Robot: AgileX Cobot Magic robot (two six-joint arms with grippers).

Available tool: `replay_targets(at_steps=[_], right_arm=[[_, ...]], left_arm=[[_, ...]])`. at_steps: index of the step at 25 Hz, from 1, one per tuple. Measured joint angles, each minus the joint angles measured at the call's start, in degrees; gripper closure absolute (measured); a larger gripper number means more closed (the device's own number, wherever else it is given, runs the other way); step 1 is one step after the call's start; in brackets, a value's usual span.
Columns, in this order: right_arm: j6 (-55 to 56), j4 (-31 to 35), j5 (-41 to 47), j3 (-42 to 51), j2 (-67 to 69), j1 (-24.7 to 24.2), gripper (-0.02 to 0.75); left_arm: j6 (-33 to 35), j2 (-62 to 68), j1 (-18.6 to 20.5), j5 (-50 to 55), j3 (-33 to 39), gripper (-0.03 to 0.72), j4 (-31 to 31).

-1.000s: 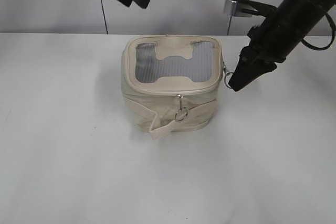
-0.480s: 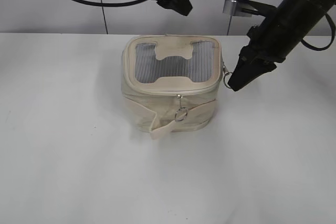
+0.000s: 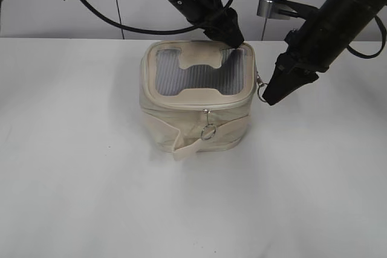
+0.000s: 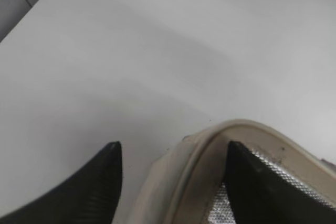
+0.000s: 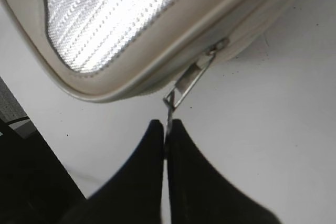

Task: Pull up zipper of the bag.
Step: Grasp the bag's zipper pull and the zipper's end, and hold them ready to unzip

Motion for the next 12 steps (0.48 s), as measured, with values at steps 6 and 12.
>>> replay_targets(at_steps=[6,12], right_arm=[[0.0,0.0,0.0,0.0,0.0,0.0,0.729],[0.0,-0.05,0.23,0.0,0.0,0.0,0.729]], left_arm=[[0.18,1.61,0.0,0.15,-0.55,0.192,-0.61],[0.18,2.67,0.05,4.53,-0.88,0.239,-2.37]])
